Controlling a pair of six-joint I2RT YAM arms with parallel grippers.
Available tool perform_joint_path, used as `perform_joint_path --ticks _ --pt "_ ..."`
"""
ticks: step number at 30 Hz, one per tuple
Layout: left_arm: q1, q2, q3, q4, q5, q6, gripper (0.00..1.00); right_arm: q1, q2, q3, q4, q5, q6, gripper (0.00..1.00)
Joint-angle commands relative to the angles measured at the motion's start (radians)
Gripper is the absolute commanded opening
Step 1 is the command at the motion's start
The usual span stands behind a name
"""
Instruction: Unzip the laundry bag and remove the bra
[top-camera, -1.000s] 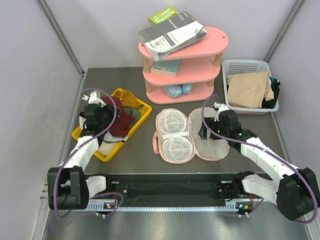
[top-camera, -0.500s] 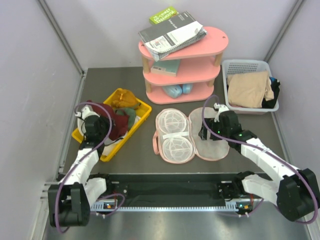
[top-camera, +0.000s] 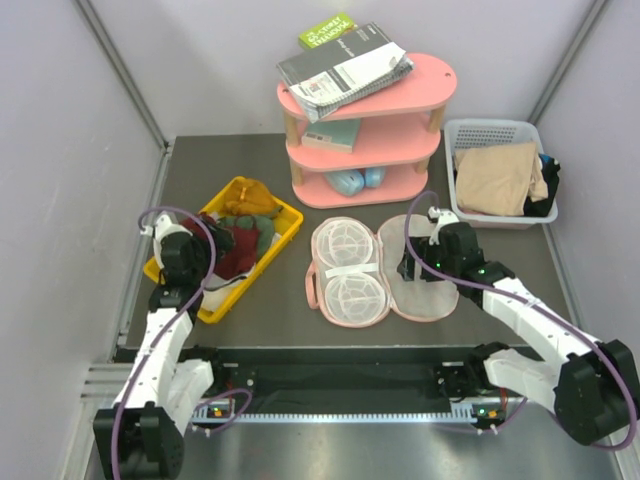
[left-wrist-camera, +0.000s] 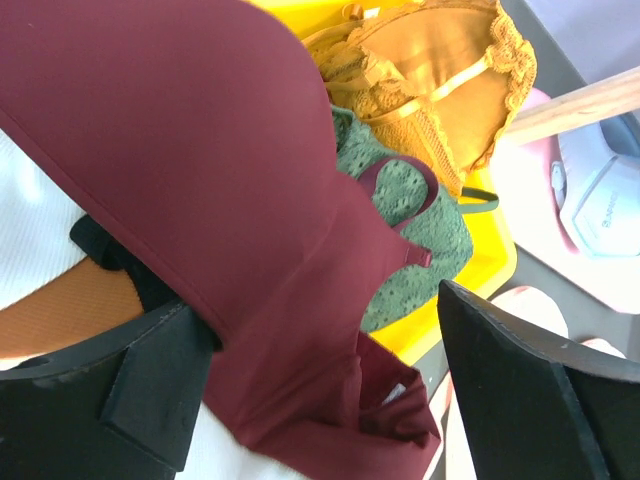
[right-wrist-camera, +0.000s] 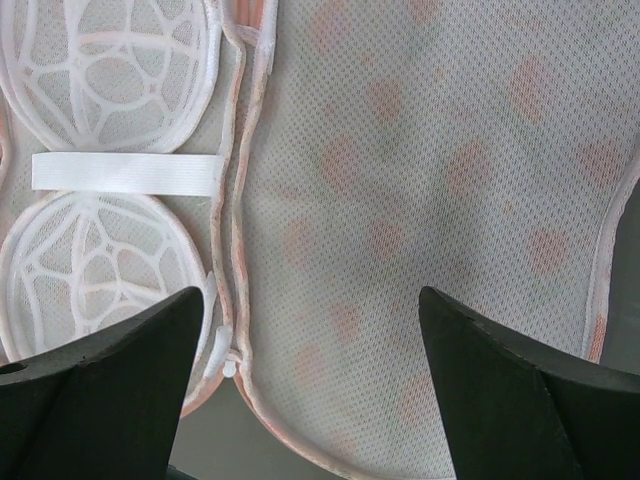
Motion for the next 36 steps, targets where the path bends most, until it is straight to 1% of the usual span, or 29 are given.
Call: perform_joint_path --ticks 1,5,11,15,21,25,30,33,35,36 --pt "0.004 -0.042 0.079 -0.138 -0.001 0.033 0.94 -0.012 -0.029 0.015 0.019 -0.006 -0.009 0.89" --pt "0.005 -0.079 0.113 -0.235 -0.009 0.048 0.98 -0.013 -0.027 0.022 0.019 -0.006 -0.014 0.89" --pt "0.004 -0.14 0.156 -0.385 -0.054 0.076 0.99 -0.013 -0.032 0.037 0.011 -0.001 -0.023 0.89" --pt "0.004 -0.185 0.182 -0.434 -0.096 0.097 0.99 -0.019 -0.024 0.054 0.002 0.008 -0.038 0.89" --pt "0.004 -0.213 0.233 -0.494 -0.11 0.126 0.99 -0.039 -0.024 0.074 -0.027 0.045 -0.052 0.89" --pt "0.004 -0.21 0.26 -0.452 -0.078 0.175 0.99 -0.128 -0.024 0.069 -0.036 0.031 -0.037 0.89" --pt "0.004 -0.148 0.32 -0.385 -0.015 0.221 0.95 -0.209 0.02 0.081 -0.05 0.109 -0.018 0.86" --pt "0.001 -0.084 0.359 -0.346 0.053 0.234 0.94 -0.219 0.058 0.089 -0.053 0.178 -0.003 0.83" --pt "-0.014 -0.043 0.368 -0.3 0.12 0.232 0.92 -0.22 0.077 0.091 -0.058 0.243 0.001 0.8" --pt "-0.027 -0.032 0.369 -0.283 0.126 0.229 0.92 -0.228 0.095 0.091 -0.059 0.255 0.003 0.78"
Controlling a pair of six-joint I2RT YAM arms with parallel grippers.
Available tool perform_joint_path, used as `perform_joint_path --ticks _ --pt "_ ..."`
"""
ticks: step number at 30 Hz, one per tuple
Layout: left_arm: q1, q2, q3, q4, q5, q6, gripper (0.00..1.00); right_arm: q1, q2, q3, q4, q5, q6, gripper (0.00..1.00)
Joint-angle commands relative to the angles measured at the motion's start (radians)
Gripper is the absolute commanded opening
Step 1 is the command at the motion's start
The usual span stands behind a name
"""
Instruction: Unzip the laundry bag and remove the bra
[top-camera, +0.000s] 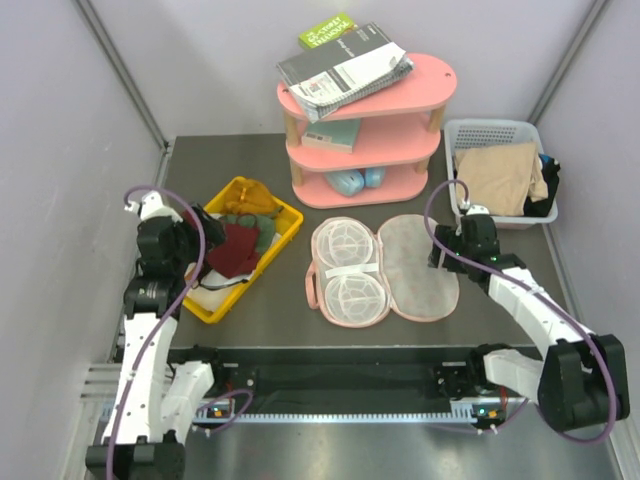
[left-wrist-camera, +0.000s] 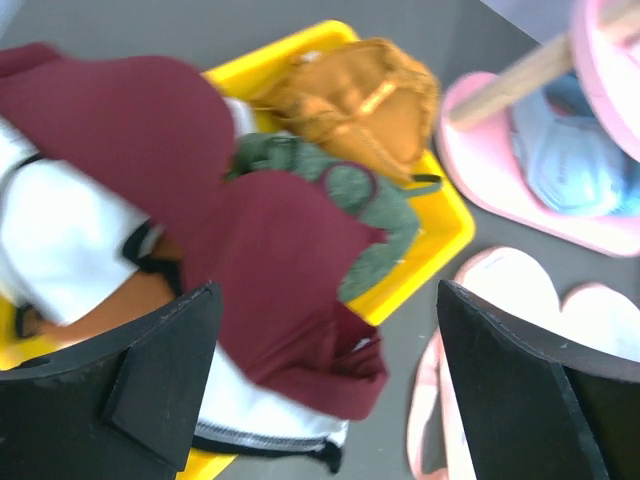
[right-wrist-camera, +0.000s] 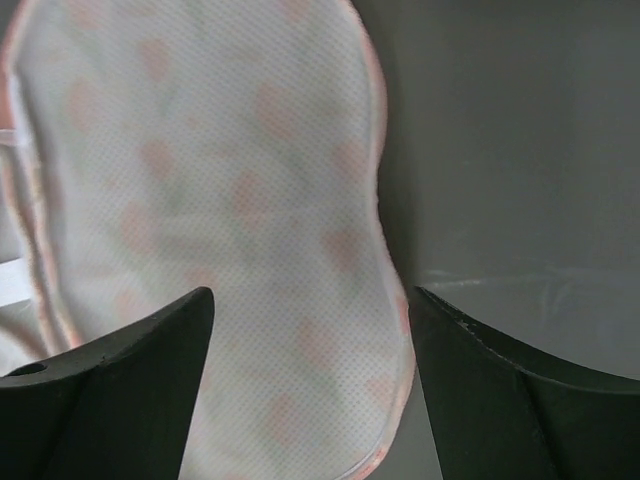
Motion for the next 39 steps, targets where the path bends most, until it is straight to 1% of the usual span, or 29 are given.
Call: perform_joint_path --ticks 1,2,4,8,11,15,18,22,26,29,30,32,33,35,39 --pt "-0.035 0.065 0.044 0.137 0.108 0.026 0.92 -0.027 0.049 0.046 -0.002 0.138 0.021 0.77" --pt "-0.073 0.086 0.047 0.162 0.105 0.029 0.92 -0.028 0.058 0.046 -0.002 0.149 0.024 0.76" --pt "-0.11 0.109 0.053 0.177 0.088 0.032 0.92 -0.038 0.083 0.046 0.003 0.178 0.027 0.73" --pt "-0.226 0.178 0.067 0.219 0.059 0.047 0.93 -0.051 0.123 0.057 0.012 0.181 0.035 0.67" --pt "-0.276 0.207 0.062 0.242 0.047 0.067 0.93 -0.051 0.167 0.063 0.024 0.188 0.037 0.63" --pt "-0.282 0.216 0.029 0.291 0.102 0.074 0.94 -0.054 0.227 0.09 0.017 0.177 0.029 0.53" --pt "-0.28 0.215 0.007 0.306 0.111 0.078 0.95 -0.056 0.267 0.112 0.011 0.163 0.023 0.5" --pt "-0.28 0.215 -0.011 0.318 0.119 0.084 0.97 -0.056 0.31 0.135 0.006 0.145 0.012 0.49" --pt "-0.28 0.22 -0.03 0.343 0.137 0.083 0.97 -0.059 0.354 0.152 -0.002 0.12 -0.005 0.42" --pt "-0.28 0.223 -0.031 0.348 0.148 0.083 0.97 -0.059 0.373 0.158 -0.006 0.105 -0.017 0.34" --pt "-0.28 0.223 -0.033 0.348 0.145 0.083 0.97 -0.059 0.378 0.159 -0.008 0.102 -0.02 0.27" --pt "-0.28 0.22 -0.033 0.348 0.145 0.086 0.98 -0.059 0.384 0.161 -0.009 0.088 -0.034 0.18" --pt "-0.28 0.218 -0.033 0.346 0.145 0.086 0.98 -0.059 0.385 0.161 -0.009 0.085 -0.038 0.08" --pt "-0.279 0.215 -0.033 0.348 0.145 0.086 0.98 -0.061 0.379 0.161 -0.012 0.074 -0.048 0.0" --pt "-0.28 0.206 -0.036 0.345 0.143 0.087 0.98 -0.058 0.332 0.179 -0.054 0.066 -0.063 0.0"
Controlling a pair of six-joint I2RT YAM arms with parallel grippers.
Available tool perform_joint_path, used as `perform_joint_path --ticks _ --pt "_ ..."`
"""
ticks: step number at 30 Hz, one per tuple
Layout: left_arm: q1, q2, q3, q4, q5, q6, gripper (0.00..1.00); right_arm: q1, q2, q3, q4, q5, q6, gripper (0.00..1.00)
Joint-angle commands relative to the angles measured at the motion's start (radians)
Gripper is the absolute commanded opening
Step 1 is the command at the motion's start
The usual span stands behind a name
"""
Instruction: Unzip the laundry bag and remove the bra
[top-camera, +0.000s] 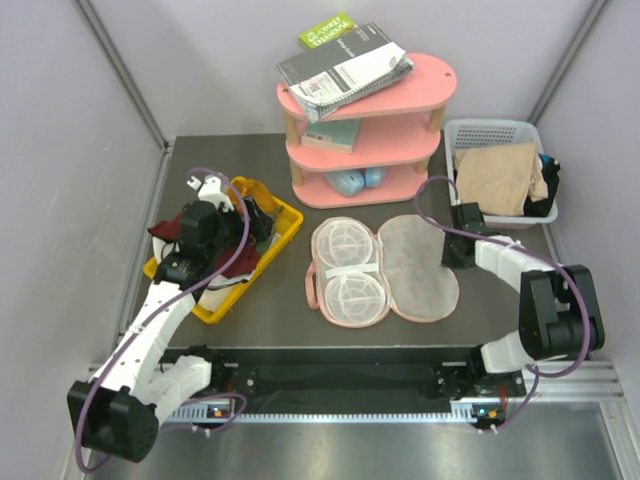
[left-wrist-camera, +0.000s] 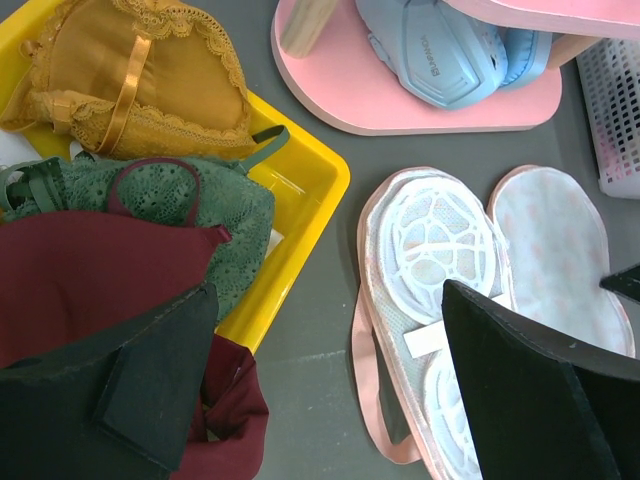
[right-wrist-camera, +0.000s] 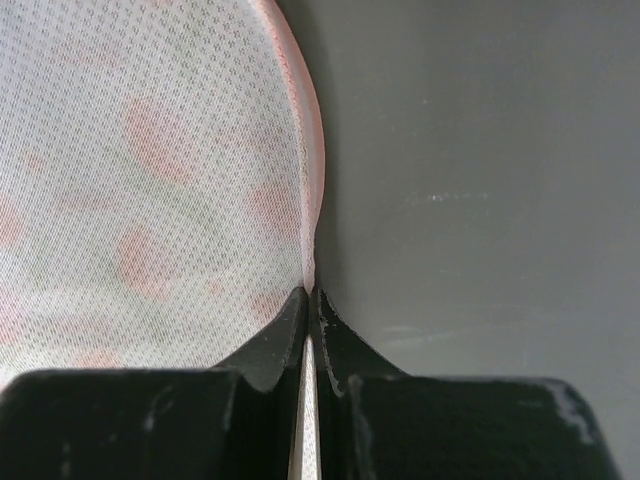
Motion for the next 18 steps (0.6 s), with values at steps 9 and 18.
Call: perform_joint_path --ticks 9,18 --pt "-0.002 -0.015 -0.011 0.064 0.031 0.007 0.98 -0.014 -0.176 0.16 -0.133 0.065 -0.047 0.0" --pt "-0.002 -0.021 -0.011 0.061 0.029 0.01 0.99 -0.016 -0.234 0.3 -0.248 0.166 -0.067 0.0"
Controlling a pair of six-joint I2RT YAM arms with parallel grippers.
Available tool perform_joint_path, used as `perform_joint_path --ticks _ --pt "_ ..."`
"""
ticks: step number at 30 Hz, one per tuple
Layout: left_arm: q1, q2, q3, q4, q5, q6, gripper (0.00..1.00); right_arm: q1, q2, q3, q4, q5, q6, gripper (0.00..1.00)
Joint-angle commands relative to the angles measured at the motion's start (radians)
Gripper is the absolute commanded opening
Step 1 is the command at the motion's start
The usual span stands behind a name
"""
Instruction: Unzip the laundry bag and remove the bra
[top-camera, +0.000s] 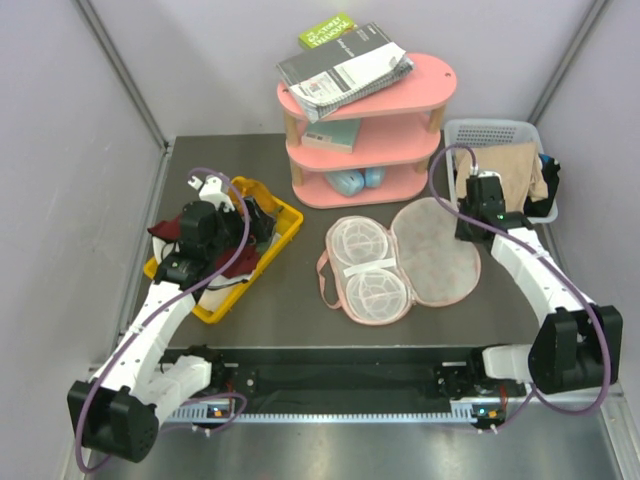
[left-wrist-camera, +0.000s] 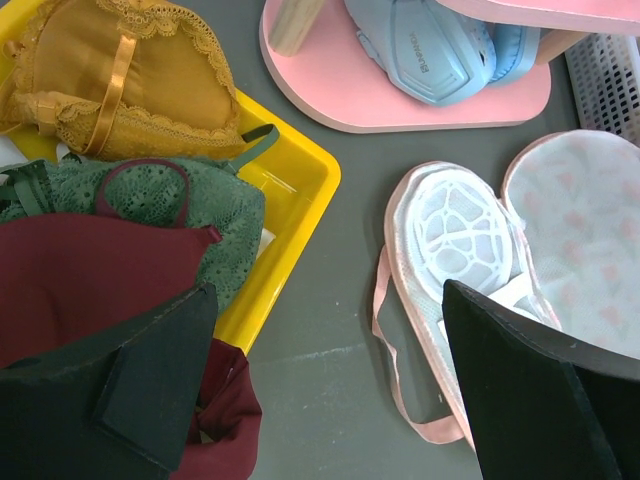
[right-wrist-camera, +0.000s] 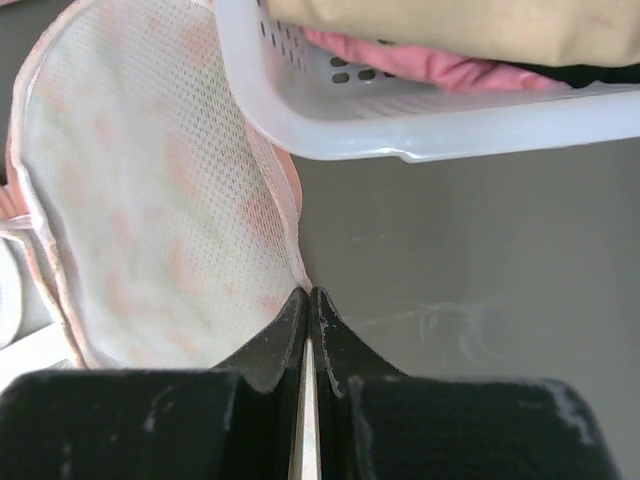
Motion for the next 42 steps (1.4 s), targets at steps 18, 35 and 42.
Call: perform_joint_path --ticks 18,35,42 --pt "-0.002 -0.012 -0.01 0.054 0.013 0.01 0.99 0.237 -0.117 0.145 -0.018 -0.081 0.056 0.0" --pt "-0.002 -0.021 -0.016 0.05 0.01 0.011 0.99 0.53 0.093 0.016 0.223 -0.233 0.204 0.0" --pt "-0.002 -0.022 -0.016 0.047 0.004 0.013 0.99 0.57 0.134 0.036 0.234 -0.263 0.207 0.0"
